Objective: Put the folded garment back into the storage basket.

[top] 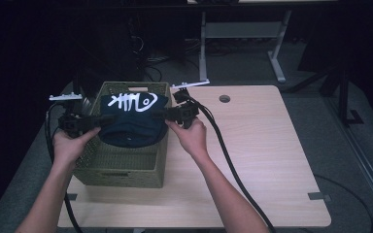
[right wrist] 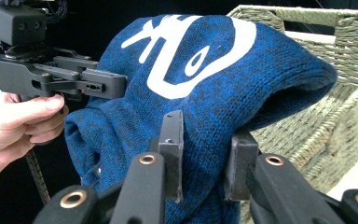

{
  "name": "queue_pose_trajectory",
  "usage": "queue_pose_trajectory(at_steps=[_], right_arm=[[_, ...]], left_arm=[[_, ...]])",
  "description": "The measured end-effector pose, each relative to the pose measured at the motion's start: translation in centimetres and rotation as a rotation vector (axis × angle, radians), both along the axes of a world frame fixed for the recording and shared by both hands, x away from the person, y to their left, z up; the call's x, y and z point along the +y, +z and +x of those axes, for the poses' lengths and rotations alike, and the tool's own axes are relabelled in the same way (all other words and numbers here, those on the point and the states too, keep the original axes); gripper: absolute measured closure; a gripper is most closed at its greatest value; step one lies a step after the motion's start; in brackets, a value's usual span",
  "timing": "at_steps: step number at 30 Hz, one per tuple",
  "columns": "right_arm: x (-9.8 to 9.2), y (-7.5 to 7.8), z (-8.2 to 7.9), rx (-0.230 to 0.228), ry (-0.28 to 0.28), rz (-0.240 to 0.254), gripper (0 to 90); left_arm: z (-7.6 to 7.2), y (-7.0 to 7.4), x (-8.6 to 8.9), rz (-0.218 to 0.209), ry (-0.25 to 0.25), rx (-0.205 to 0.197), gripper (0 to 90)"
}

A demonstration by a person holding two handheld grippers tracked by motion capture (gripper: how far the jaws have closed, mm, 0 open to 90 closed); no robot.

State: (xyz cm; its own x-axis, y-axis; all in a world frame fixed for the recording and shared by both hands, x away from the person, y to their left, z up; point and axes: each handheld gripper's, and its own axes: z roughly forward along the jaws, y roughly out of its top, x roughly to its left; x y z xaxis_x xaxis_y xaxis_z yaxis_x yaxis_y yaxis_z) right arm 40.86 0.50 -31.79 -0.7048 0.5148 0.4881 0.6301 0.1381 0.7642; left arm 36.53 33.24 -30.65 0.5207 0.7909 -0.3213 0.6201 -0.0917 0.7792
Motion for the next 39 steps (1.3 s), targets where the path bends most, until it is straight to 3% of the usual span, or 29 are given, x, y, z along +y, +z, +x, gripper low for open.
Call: queue_pose_trajectory(at_steps=[10, 23, 39], right_arm=[[1.4, -0.4, 0.4, -0.003, 0.016, -0.012, 72.1], [2.9, -1.5, 0.6, 0.028, 0.015, -0.01, 71.9], [4.7, -3.8, 1.1, 0.058, 0.023, -0.056, 71.1]], left_arm=[[-0.3, -0.3, 1.3, 0.013, 0.004, 0.005, 69.1], [-0.1, -1.3, 2.5, 0.029, 0.018, 0.037, 69.7], [0.3, -3.5, 3.3, 0.061, 0.05, 0.085, 69.3]])
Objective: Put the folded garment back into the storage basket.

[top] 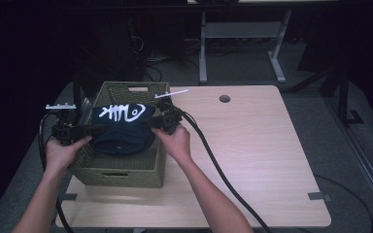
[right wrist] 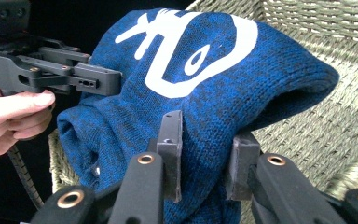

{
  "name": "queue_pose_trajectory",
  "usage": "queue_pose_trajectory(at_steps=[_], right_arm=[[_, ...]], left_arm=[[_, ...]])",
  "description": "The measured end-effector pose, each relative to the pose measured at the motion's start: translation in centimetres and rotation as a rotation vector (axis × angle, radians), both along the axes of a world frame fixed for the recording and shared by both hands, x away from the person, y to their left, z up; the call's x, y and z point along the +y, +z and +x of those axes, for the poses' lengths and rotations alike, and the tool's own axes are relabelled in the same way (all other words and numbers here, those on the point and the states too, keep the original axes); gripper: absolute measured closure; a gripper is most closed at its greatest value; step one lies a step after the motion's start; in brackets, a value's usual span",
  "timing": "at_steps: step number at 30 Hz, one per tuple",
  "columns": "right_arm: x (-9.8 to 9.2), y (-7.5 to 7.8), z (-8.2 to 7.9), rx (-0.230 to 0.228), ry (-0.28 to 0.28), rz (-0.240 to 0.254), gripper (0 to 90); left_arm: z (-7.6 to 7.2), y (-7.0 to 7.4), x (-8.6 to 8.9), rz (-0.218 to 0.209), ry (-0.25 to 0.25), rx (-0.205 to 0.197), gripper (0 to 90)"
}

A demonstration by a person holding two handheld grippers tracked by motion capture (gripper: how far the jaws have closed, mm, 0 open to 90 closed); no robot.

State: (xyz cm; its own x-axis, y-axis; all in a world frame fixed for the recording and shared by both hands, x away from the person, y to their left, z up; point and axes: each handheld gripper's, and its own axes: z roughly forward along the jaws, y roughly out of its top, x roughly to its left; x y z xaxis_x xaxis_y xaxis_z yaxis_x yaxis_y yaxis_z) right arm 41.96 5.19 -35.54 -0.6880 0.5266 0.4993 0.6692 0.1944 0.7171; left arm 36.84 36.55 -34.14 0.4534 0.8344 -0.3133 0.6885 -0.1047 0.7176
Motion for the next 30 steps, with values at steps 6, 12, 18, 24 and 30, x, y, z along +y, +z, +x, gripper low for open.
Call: queue_pose_trajectory(at_steps=[6, 12, 18, 24, 30], right_arm=[[0.3, -0.6, 0.0, 0.01, -0.008, -0.012, 70.8], [0.7, -1.1, 0.0, 0.019, -0.004, -0.031, 70.3], [1.1, -1.5, 0.0, 0.021, -0.002, -0.044, 69.7], [1.4, -1.8, -0.1, 0.024, -0.007, -0.062, 67.5], [1.4, -1.7, -0.2, 0.008, -0.018, -0.087, 64.9]], left_arm=[[0.1, -0.2, -0.2, 0.038, -0.003, 0.01, 68.9], [0.2, -0.9, 0.0, 0.046, 0.004, 0.03, 68.9], [0.2, -1.3, 0.2, 0.06, 0.02, 0.038, 67.3], [0.3, -1.5, 0.2, 0.076, 0.02, 0.045, 66.4], [0.4, -1.8, 0.0, 0.094, 0.029, 0.053, 64.5]])
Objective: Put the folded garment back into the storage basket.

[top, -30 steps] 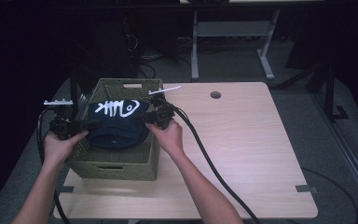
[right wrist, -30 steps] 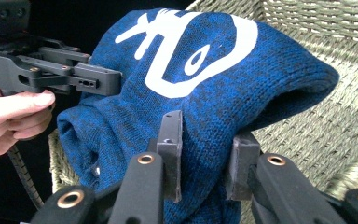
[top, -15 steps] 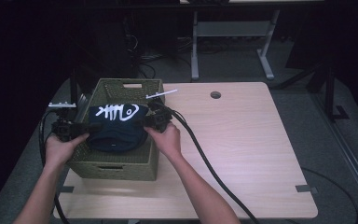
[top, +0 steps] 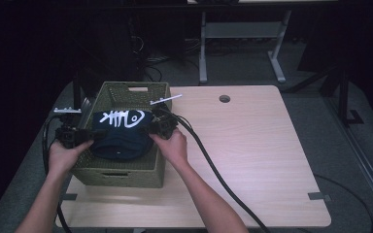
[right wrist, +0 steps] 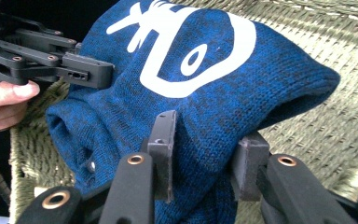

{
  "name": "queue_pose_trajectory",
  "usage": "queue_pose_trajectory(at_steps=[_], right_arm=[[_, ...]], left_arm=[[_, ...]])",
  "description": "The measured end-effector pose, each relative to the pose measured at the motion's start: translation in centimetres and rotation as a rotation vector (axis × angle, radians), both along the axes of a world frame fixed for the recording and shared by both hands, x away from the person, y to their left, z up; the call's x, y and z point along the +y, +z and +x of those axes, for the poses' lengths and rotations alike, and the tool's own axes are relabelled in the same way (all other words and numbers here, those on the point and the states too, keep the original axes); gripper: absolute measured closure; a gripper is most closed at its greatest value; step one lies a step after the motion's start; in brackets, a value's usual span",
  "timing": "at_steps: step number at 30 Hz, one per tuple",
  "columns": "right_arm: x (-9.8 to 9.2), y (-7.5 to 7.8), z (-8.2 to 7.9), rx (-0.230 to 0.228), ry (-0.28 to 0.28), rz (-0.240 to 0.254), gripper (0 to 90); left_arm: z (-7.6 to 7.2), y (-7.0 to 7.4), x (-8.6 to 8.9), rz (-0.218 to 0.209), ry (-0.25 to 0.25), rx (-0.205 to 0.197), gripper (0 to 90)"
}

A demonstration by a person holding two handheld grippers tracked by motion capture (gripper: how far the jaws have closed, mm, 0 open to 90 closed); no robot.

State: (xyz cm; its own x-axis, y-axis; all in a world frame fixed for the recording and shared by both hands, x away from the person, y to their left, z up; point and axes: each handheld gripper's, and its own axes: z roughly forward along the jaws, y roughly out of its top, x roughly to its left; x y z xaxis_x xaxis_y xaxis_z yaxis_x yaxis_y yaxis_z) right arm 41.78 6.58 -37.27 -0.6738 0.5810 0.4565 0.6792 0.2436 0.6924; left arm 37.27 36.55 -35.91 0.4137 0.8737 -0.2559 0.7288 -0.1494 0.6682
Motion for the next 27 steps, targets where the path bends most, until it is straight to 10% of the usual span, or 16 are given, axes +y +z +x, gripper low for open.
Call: queue_pose_trajectory(at_steps=[16, 27], right_arm=[[-0.2, -0.1, -0.3, -0.035, -0.043, -0.078, 56.3], [-1.9, 0.9, 0.1, -0.05, -0.06, -0.038, 56.2]], left_arm=[[0.1, 0.0, 0.0, 0.05, 0.057, -0.032, 48.9], [-0.3, 1.0, -0.6, 0.027, 0.034, -0.078, 49.4]])
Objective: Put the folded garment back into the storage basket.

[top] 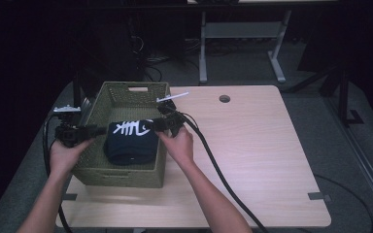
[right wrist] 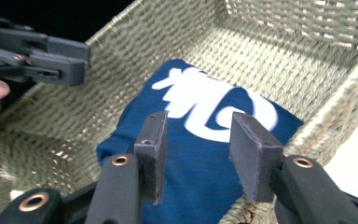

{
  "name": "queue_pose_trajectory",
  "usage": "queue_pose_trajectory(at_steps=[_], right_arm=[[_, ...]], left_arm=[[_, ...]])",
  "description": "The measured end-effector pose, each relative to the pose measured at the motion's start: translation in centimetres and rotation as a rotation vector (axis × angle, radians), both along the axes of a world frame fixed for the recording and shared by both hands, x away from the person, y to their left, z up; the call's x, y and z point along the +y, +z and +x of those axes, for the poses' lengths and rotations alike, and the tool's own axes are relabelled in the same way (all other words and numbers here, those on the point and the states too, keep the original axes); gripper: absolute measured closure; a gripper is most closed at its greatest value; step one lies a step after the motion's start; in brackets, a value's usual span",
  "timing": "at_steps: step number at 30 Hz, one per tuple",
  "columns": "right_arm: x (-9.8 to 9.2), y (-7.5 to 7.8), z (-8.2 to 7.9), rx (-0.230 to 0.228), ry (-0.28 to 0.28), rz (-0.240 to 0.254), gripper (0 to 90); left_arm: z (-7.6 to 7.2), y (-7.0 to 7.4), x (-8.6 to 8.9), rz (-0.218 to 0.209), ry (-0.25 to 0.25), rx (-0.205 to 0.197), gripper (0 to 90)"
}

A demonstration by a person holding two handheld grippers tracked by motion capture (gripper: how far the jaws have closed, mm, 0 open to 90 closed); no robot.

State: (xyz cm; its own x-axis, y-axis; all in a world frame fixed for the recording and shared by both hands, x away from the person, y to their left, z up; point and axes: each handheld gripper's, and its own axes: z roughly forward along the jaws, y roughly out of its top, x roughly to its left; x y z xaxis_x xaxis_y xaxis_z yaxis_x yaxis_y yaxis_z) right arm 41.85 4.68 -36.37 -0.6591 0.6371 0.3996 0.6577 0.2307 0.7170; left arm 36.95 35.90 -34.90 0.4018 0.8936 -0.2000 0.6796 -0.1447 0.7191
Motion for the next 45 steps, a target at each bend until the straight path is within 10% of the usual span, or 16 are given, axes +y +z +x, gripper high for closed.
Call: queue_pose_trajectory(at_steps=[23, 45], right_arm=[[-5.2, 2.4, -0.2, -0.016, 0.023, 0.108, 50.3], [-10.5, 3.0, -0.5, -0.041, -0.009, 0.135, 43.5]], left_arm=[[-1.7, 2.6, -3.3, -0.072, -0.095, -0.104, 46.2], [-2.1, 2.5, -6.7, -0.105, -0.171, -0.116, 36.1]])
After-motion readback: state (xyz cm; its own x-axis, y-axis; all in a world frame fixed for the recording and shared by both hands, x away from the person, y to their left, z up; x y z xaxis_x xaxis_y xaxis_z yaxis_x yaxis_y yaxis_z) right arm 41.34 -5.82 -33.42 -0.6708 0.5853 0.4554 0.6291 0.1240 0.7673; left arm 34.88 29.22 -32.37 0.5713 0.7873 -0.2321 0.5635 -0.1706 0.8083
